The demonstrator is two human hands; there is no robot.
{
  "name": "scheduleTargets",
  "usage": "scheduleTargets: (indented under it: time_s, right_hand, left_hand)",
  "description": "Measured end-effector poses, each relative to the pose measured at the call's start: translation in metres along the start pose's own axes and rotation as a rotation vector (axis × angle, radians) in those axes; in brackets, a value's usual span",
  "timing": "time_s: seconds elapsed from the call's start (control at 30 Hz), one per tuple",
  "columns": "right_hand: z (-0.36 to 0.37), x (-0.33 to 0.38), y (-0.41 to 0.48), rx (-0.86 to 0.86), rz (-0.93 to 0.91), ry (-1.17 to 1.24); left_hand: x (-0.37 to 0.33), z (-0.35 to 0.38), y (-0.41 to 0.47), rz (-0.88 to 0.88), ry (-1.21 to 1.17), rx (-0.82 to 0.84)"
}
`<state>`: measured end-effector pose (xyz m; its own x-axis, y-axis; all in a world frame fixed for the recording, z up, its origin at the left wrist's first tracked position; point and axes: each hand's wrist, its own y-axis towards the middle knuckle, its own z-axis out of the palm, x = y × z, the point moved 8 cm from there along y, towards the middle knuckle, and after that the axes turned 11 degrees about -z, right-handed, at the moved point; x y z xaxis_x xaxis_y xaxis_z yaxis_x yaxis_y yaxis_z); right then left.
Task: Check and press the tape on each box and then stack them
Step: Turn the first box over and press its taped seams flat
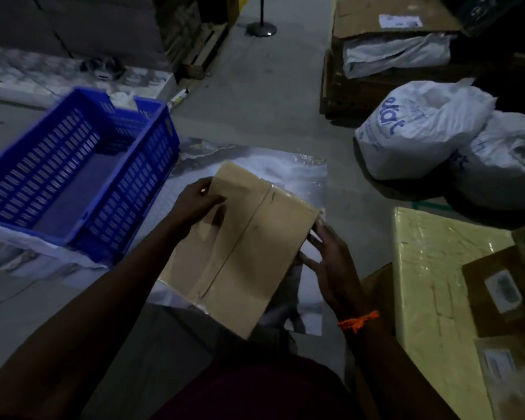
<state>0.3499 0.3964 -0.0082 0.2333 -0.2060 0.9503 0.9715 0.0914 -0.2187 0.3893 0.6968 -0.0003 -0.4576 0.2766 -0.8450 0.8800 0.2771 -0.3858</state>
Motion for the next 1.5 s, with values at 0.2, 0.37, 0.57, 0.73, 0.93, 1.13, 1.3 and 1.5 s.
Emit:
scheduleTargets:
  time_s: [0.2, 0.37, 0.57, 0.73, 0.93, 1.13, 1.3, 1.5]
  right_hand:
    - [0.033, 0.046, 0.034, 0.162, -0.260, -0.099]
    - [0.033, 0.042, 0.046, 0.142, -0.318, -0.220]
    - [0.010, 0.018, 0.026, 0.009, -0.258, -0.240]
    - [0.010, 0.025, 0.021, -0.013, -0.372, -0.582]
    - [0.089, 0.067, 0.034, 0.138, -0.821, -1.123]
    - [0.145, 0.041, 0.073, 0.450, -0.694, -1.509]
    - [0.139, 0.031, 0.072, 0.470, -0.697, -1.567]
    - [0.143, 0.038, 0.075, 0.500, -0.677, -1.536]
  left_hand:
    - [-0.010, -0.044, -0.040, 0.053, -0.412, -0.126]
    - [0.034, -0.043, -0.072, -0.013, -0.613, -0.162]
    - [0.063, -0.023, -0.112, -0.039, -0.485, -0.293]
    - [0.050, -0.034, -0.108, -0.049, -0.272, -0.374]
    - [-0.043, -0.032, -0.084, 0.394, 0.423, -0.419]
    - [-0.049, 0.012, -0.040, 0.394, 1.034, -0.216]
    - [-0.040, 0.017, -0.042, 0.390, 1.065, -0.247]
    - [-0.044, 0.013, -0.039, 0.410, 1.045, -0.258]
